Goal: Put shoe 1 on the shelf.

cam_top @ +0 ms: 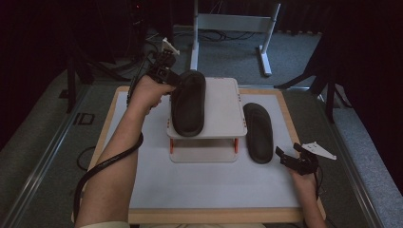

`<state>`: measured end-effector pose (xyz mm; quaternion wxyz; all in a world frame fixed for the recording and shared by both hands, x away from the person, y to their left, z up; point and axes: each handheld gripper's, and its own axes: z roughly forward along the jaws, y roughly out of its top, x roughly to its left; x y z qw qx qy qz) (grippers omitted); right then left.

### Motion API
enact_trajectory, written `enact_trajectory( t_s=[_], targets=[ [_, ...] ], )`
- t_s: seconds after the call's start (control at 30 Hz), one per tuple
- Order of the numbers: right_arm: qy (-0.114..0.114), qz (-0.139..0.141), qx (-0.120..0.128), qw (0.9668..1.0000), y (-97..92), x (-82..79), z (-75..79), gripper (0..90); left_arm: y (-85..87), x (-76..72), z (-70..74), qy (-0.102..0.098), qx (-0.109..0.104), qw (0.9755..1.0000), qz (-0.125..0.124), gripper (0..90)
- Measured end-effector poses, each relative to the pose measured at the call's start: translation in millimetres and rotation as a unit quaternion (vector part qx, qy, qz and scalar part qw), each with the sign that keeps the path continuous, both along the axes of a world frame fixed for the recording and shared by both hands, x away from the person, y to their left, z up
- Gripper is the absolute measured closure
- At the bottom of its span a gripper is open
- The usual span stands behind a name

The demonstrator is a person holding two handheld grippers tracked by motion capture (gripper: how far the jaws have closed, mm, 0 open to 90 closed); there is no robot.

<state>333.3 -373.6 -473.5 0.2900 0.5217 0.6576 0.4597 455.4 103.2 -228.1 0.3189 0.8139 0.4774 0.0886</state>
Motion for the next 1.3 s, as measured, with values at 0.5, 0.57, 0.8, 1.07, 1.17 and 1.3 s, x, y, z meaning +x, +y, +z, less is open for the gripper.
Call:
enact_trajectory(
  t_s=[0.5,0.57,0.8,1.07,1.17,1.3],
  targets=[
    [-0.004,0.000,-0.007,1.0000,1.9,-1.3,0.4,17.8,37.4,-26.7,-22.0,-0.044,-0.037,0.9983,-0.001,68.6],
    [-0.004,-0.001,-0.008,1.0000,2.0,-1.5,0.5,17.8,42.1,-29.2,-26.4,-0.046,-0.039,0.9981,-0.001,68.7],
    [-0.003,-0.001,-0.007,1.0000,2.0,-1.4,0.4,17.8,57.7,-40.6,-38.1,-0.065,-0.052,0.9965,0.006,78.2],
    [-0.002,0.000,-0.007,1.0000,2.0,-1.3,0.3,17.8,77.1,-59.5,-53.7,-0.107,-0.066,0.9920,0.005,86.6],
    [-0.003,0.002,-0.008,1.0000,1.9,-1.1,0.1,17.8,84.4,-67.7,-62.8,-0.128,-0.077,0.9889,-0.001,86.6],
    [0.000,0.002,-0.010,0.9999,2.7,-0.8,0.0,17.8,90.0,-75.6,-79.3,-0.136,-0.079,0.9875,-0.007,86.3]
  ],
)
